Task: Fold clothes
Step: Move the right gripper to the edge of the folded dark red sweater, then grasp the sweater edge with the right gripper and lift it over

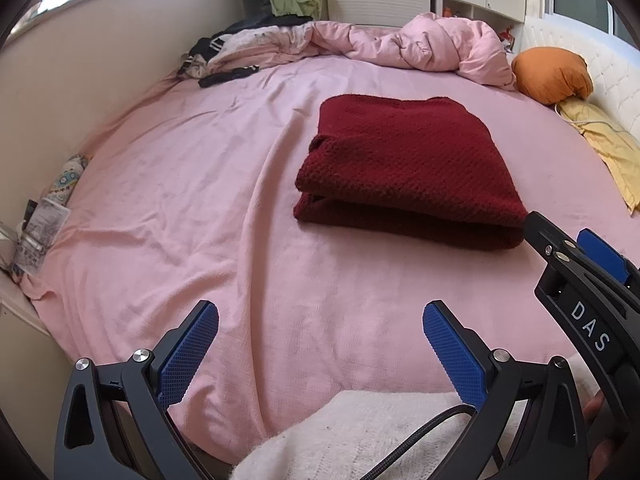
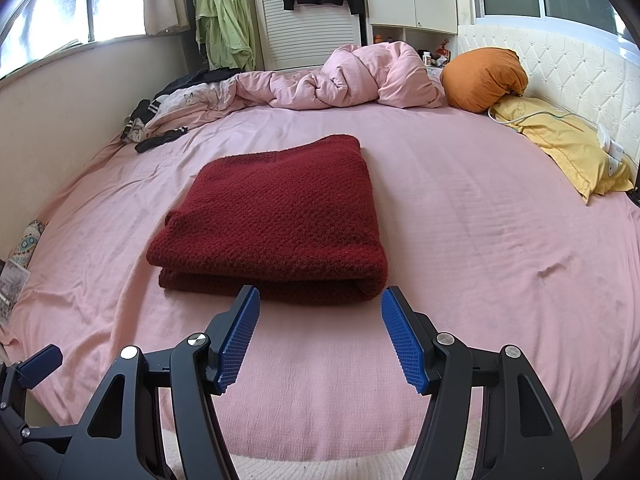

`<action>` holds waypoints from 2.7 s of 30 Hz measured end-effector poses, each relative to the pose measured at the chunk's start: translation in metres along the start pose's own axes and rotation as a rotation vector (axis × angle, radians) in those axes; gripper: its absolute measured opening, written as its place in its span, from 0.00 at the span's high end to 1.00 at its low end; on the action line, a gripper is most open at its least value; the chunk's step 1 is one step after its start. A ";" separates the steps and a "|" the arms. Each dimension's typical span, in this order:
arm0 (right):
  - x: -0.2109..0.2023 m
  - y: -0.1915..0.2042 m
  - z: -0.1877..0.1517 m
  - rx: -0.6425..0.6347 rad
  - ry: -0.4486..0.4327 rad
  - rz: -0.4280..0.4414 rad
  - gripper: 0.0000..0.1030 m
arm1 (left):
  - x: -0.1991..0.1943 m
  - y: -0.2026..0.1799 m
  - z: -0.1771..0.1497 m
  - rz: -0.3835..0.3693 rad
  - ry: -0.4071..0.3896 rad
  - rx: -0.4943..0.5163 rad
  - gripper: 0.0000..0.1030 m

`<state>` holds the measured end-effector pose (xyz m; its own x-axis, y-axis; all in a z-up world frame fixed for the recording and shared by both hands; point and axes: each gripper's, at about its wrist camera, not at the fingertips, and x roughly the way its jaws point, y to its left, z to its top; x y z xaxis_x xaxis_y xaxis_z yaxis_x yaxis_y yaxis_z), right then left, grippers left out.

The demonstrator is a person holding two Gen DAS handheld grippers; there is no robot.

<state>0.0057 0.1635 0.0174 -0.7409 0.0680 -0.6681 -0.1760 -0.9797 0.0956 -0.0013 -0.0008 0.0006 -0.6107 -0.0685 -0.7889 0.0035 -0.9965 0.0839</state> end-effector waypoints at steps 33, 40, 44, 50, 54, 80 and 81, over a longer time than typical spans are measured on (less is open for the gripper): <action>0.023 0.010 0.013 -0.067 0.072 0.118 0.38 | -0.002 0.081 -0.036 -0.542 -0.072 -0.485 0.00; 0.056 0.041 0.040 -0.311 0.157 0.017 0.38 | 0.021 0.050 -0.032 -0.759 0.048 -0.427 0.00; 0.079 0.057 0.046 -0.488 0.155 -0.017 0.38 | 0.016 0.050 -0.031 -0.758 -0.003 -0.441 0.00; 0.110 0.067 0.042 -0.542 0.208 0.061 0.38 | 0.012 0.069 -0.040 -0.727 -0.082 -0.547 0.00; 0.118 0.102 0.036 -0.644 0.184 0.134 0.38 | 0.015 0.077 -0.046 -0.727 -0.088 -0.573 0.00; 0.134 0.057 0.109 -0.281 0.162 0.343 0.78 | 0.019 0.081 -0.049 -0.712 -0.068 -0.585 0.00; 0.130 0.040 0.119 -0.229 0.149 0.344 0.78 | 0.019 0.080 -0.049 -0.709 -0.067 -0.583 0.00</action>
<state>-0.1749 0.1555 0.0226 -0.6265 -0.2810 -0.7270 0.2255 -0.9582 0.1760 0.0260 -0.0845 -0.0372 -0.6667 0.5529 -0.4999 -0.0020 -0.6719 -0.7406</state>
